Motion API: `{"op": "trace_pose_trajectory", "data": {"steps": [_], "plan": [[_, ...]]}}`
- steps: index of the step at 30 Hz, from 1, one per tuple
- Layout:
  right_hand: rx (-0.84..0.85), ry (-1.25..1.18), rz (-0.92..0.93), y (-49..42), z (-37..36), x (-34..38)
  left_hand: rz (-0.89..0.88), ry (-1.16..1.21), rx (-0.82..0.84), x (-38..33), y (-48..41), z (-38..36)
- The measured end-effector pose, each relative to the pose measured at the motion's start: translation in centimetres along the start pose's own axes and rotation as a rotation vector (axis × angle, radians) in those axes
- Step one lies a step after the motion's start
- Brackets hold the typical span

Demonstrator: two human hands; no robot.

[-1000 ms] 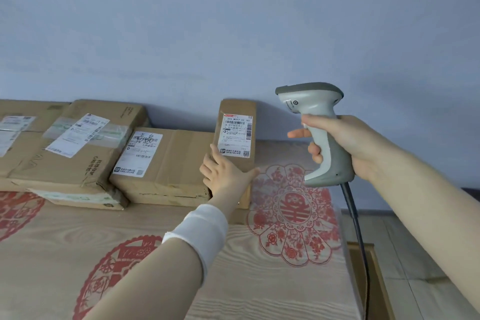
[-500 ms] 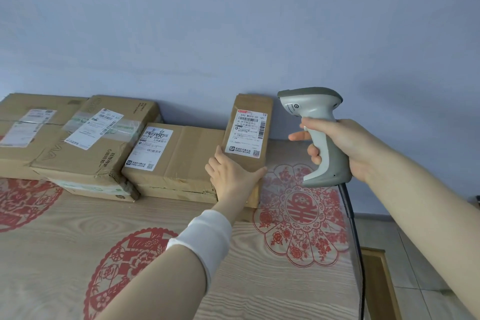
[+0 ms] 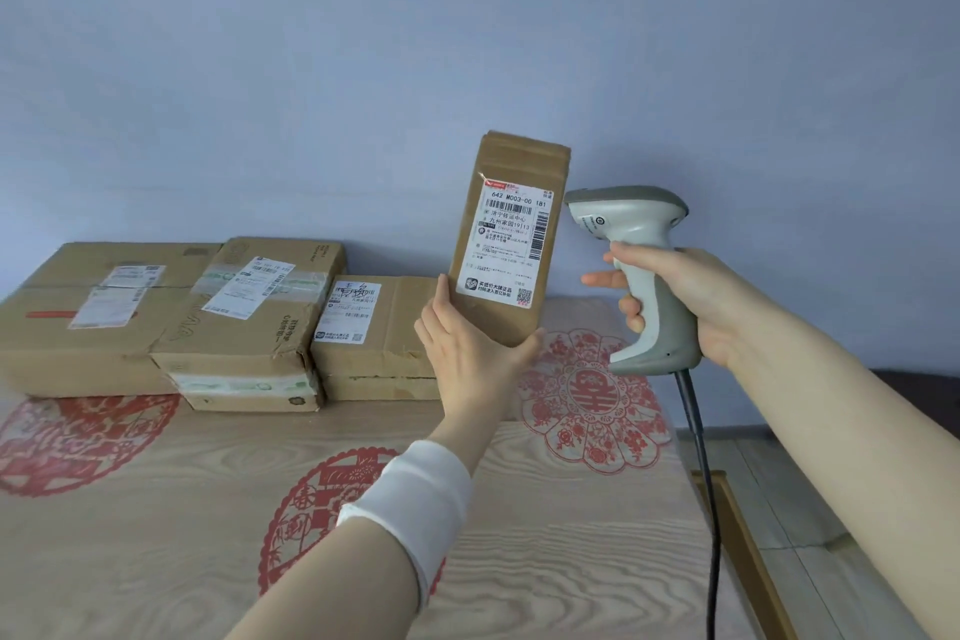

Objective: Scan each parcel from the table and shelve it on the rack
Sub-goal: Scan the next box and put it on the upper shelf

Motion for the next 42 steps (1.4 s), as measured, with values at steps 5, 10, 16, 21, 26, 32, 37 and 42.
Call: {"op": "trace_pose_trajectory", "data": {"steps": [5,10,16,21,26,32,37,42], "plan": [[0.015,0.005,0.078,5.9,-4.0,1.1,-0.04,0.027,-0.069,-0.2,3.0,6.0],[0.083,0.001,0.143,9.8,-8.0,2.9,-0.054,0.039,-0.114,-1.5,4.0,10.8],[0.2,-0.038,0.153,12.4,-11.8,4.8,-0.073,0.044,-0.212,-3.0,4.2,15.7],[0.258,-0.089,0.184,13.5,-12.9,5.3,-0.086,0.09,-0.261,-3.1,4.3,17.7],[0.26,-0.07,0.173,14.0,-13.5,4.9,-0.065,0.128,-0.274,-2.8,4.7,18.4],[0.186,-0.001,0.219,14.3,-13.9,4.8,-0.082,0.134,-0.296,-3.0,5.2,18.7],[0.146,-0.022,0.239,14.5,-14.1,5.0,-0.108,0.101,-0.317,-3.3,5.7,18.4],[0.146,-0.022,0.252,14.7,-14.1,5.7,-0.155,0.05,-0.313,-3.7,6.3,17.8]]}}
Point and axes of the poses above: each hand's wrist, its own y-axis away from the middle knuckle, its own z-axis out of the back of the hand, x = y × z, the point moved 10 cm from there along -y, towards the middle knuckle, and after that the axes turned 5 degrees about x, right-handed, at the moved point
